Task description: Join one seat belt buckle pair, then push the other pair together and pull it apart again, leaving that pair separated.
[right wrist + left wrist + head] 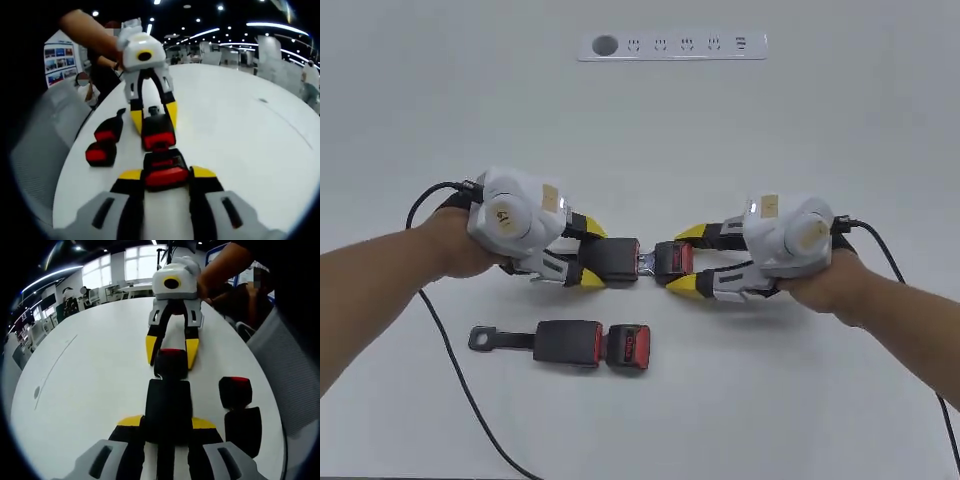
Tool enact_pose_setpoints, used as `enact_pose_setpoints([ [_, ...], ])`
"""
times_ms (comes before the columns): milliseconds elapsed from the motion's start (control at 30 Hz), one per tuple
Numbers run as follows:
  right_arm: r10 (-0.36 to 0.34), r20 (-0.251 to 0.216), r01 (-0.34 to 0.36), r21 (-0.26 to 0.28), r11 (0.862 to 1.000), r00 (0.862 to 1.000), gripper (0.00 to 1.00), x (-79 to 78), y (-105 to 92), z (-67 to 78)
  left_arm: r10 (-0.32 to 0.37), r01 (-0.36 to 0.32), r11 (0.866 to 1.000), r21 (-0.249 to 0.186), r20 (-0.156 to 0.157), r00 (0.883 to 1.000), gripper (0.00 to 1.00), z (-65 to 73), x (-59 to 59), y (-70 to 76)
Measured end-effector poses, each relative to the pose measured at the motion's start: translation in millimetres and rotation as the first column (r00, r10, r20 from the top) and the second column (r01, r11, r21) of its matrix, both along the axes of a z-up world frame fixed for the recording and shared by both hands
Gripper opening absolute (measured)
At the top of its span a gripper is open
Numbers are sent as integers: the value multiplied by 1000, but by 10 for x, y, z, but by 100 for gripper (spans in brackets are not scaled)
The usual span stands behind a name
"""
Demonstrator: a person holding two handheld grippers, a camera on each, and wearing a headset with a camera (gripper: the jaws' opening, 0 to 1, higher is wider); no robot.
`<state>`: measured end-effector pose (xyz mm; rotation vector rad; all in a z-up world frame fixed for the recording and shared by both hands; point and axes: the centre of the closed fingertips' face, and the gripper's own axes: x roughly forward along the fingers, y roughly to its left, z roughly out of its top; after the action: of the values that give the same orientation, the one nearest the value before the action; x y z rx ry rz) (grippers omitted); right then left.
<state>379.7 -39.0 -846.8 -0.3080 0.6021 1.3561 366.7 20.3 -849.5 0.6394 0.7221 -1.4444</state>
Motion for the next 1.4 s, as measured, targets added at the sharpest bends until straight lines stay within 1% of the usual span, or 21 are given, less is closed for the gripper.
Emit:
enact_pose_setpoints([
  [33,-1,-4,1,1,1000,1000,34,-18,69,-2,-14,14,1000,7,2,1000,33,-1,-9,-10],
  [67,12,11,-12,-2,1000,1000,34,-6,118,-2,-16,16,1000,16,-1,1000,33,-1,-3,-15],
  [100,19,7,-19,-10,1000,1000,34,5,119,-13,-19,19,1000,23,-7,1000,33,-5,1,-2],
  [167,16,-4,-16,1,1000,1000,34,2,98,-28,-25,26,999,29,-11,1000,33,-12,9,-2],
  [200,11,-6,-11,2,1000,1000,34,-8,95,-24,-32,32,999,36,-8,999,33,-15,3,-7],
  [367,-29,-3,29,-18,999,1000,34,-21,128,-36,-6,6,1000,28,-10,1000,33,-20,22,-2],
  [433,-35,8,35,-35,999,999,34,-25,127,-44,-6,6,999,31,-10,1000,33,-23,28,-9],
  [500,-45,7,46,-45,998,999,34,-23,125,-53,-4,4,999,32,-11,1000,33,-25,36,-9],
  [600,-51,8,51,-48,998,999,34,-26,112,-59,3,-3,1000,30,-13,1000,33,-27,46,-14],
  [700,-44,14,45,-57,997,999,34,-28,107,-62,-4,5,999,36,-9,1000,33,-41,60,-7],
  [733,-40,22,41,-62,997,999,35,-29,109,-64,-1,2,999,34,-11,1000,33,-39,60,-7],
  [767,-32,45,35,-75,997,999,35,-26,111,-72,0,0,999,34,-11,1000,33,-43,65,-4],
  [800,-33,54,38,-83,996,998,35,-29,116,-73,0,1,999,36,-10,1000,33,-49,74,0],
  [833,-40,43,44,-79,996,998,35,-28,114,-72,0,0,999,37,-11,1000,33,-51,78,1],
  [1067,-24,54,29,-103,994,998,35,-24,112,-77,5,-4,999,37,-11,1000,34,-69,103,16],
  [1200,-23,53,28,-108,994,998,35,-29,110,-79,9,-8,999,37,-9,1000,34,-71,103,19],
  [1400,-12,60,19,-113,993,998,36,-34,106,-79,4,-3,999,49,-6,1000,34,-66,94,15],
])
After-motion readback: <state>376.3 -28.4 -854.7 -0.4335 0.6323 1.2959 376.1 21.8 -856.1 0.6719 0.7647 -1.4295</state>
